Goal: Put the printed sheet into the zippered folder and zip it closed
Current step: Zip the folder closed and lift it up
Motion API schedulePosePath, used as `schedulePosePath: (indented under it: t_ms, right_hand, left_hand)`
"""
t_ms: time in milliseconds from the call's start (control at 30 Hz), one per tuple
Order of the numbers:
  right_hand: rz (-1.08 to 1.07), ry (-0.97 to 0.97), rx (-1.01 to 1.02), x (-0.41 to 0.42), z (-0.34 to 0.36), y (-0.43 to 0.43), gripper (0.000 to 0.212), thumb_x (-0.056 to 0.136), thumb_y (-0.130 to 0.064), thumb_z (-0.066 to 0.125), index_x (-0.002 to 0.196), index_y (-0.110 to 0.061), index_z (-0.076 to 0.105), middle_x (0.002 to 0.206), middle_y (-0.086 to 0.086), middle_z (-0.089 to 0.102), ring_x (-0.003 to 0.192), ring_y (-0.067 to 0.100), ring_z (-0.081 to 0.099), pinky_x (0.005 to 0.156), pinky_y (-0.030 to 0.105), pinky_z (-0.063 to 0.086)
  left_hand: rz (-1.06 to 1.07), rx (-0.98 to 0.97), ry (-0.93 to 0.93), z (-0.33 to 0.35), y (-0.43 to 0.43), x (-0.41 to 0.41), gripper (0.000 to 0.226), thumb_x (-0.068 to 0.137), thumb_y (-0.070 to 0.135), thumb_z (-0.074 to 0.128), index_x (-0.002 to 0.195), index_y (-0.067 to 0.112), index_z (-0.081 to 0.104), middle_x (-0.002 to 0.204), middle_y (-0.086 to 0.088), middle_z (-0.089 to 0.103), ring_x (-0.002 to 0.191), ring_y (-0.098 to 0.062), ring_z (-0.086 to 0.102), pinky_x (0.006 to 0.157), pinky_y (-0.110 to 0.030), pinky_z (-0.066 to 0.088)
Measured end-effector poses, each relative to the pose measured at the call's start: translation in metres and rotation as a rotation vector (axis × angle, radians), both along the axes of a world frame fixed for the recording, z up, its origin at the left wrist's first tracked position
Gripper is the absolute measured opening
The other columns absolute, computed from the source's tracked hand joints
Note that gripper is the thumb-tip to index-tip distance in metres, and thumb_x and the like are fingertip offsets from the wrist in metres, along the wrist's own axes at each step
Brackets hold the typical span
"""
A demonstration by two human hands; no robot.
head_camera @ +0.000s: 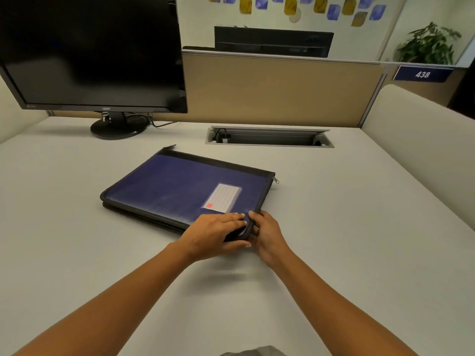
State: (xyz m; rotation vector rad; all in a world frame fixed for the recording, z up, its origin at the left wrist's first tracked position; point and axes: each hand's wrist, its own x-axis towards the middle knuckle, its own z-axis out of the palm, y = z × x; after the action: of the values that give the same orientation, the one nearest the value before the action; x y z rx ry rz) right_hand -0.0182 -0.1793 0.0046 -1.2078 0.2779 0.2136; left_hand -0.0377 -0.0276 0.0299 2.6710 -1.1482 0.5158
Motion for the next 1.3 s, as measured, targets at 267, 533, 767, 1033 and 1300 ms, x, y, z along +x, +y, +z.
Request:
schedulePosePath:
  t_ms: [267,533,767,1033,1300]
  right_hand:
    - [0.11,-0.181,-0.165,0.035,0.044,-0.046,0.022,0.093,-0.016,0.046,0.112,-0.013,0.057,0.085,-0.001,0.065,0.069,0.011,0.061,0.05,0.016,0.05]
    - [0.193,-0.319,-0.232,0.068,0.106,-0.091,0.023,0.094,-0.015,0.045,0.109,-0.017,0.062,0.105,0.003,0.068,0.096,0.02,0.065,0.069,0.022,0.058]
    - [0.255,-0.383,-0.211,0.083,0.138,-0.115,0.026,0.092,-0.011,0.046,0.09,-0.022,0.07,0.084,-0.008,0.076,0.076,0.009,0.071,0.057,0.018,0.055]
    - [0.211,-0.396,-0.283,0.093,0.147,-0.114,0.022,0.087,-0.022,0.056,0.101,-0.009,0.067,0.09,0.0,0.074,0.081,0.013,0.068,0.064,0.02,0.056]
    - [0.15,-0.329,-0.23,0.087,0.106,-0.069,0.03,0.092,-0.041,0.045,0.111,-0.025,0.061,0.112,-0.003,0.066,0.105,0.02,0.06,0.087,0.037,0.05]
  left_hand:
    - [0.34,-0.276,0.176,0.034,0.032,0.057,0.038,0.09,0.034,0.054,0.125,0.017,0.057,0.134,-0.001,0.055,0.119,-0.021,0.055,0.098,-0.036,0.042]
    - [0.528,-0.388,0.313,0.082,0.064,0.127,0.062,0.086,0.03,0.061,0.139,0.009,0.035,0.147,-0.012,0.035,0.132,-0.029,0.036,0.109,-0.039,0.028]
    - [0.598,-0.437,0.381,0.114,0.099,0.146,0.069,0.078,0.054,0.062,0.135,0.02,0.042,0.141,-0.004,0.046,0.129,-0.026,0.042,0.105,-0.041,0.032]
    - [0.49,-0.848,0.69,0.093,0.115,0.13,0.022,0.083,0.032,0.065,0.073,0.015,0.073,0.058,0.004,0.069,0.05,-0.007,0.063,0.049,-0.016,0.049]
    - [0.756,-1.267,0.653,0.062,0.114,0.11,0.028,0.078,0.041,0.068,0.068,0.015,0.067,0.071,-0.006,0.067,0.066,-0.022,0.06,0.065,-0.033,0.048]
